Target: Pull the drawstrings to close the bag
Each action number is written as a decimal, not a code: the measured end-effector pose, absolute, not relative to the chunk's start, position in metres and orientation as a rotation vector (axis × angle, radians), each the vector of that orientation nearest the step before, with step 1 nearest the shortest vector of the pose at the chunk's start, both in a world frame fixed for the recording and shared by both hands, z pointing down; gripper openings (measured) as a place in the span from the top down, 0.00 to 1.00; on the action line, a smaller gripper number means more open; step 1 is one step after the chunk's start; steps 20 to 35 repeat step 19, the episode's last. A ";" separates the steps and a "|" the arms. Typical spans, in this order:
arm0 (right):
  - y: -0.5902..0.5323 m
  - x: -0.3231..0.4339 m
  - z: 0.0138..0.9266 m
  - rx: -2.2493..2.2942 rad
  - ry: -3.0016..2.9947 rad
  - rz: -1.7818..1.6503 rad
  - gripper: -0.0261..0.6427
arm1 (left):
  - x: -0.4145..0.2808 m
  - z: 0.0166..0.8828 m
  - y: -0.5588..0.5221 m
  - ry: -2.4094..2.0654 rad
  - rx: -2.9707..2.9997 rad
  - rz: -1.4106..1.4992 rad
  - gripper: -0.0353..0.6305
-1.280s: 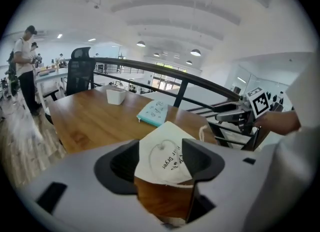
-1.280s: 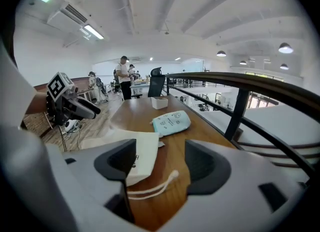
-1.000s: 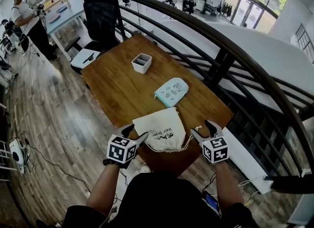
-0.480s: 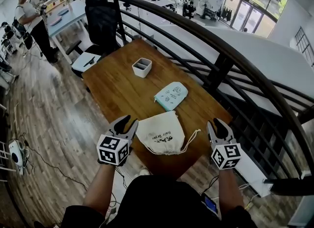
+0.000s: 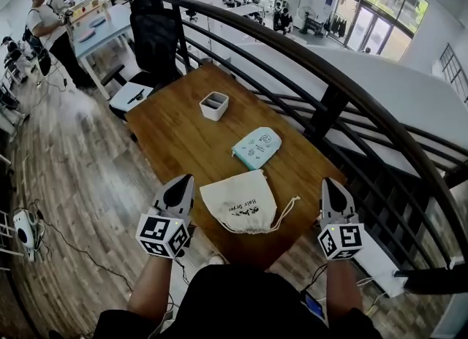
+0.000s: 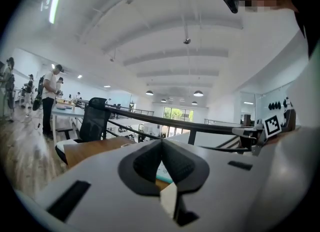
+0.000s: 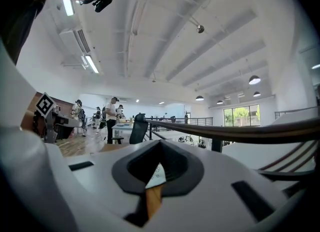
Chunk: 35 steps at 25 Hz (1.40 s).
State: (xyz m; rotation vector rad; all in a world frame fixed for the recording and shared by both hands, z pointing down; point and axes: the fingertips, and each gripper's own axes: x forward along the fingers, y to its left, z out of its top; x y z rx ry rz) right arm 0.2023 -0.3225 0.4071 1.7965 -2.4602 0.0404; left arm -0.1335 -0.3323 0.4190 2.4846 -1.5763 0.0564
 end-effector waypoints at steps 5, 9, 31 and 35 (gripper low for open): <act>-0.325 0.198 0.413 1.789 -2.475 0.085 0.97 | -0.136 0.428 -0.329 -1.533 2.449 0.039 0.92; -0.326 0.193 0.411 1.780 -2.486 0.082 0.97 | -0.137 0.430 -0.327 -1.527 2.439 0.026 0.92; -0.324 0.180 0.420 1.722 -2.505 0.119 0.97 | -0.135 0.431 -0.326 -1.507 2.451 0.034 0.92; -0.324 0.180 0.420 1.722 -2.505 0.119 0.97 | -0.135 0.431 -0.326 -1.507 2.451 0.034 0.92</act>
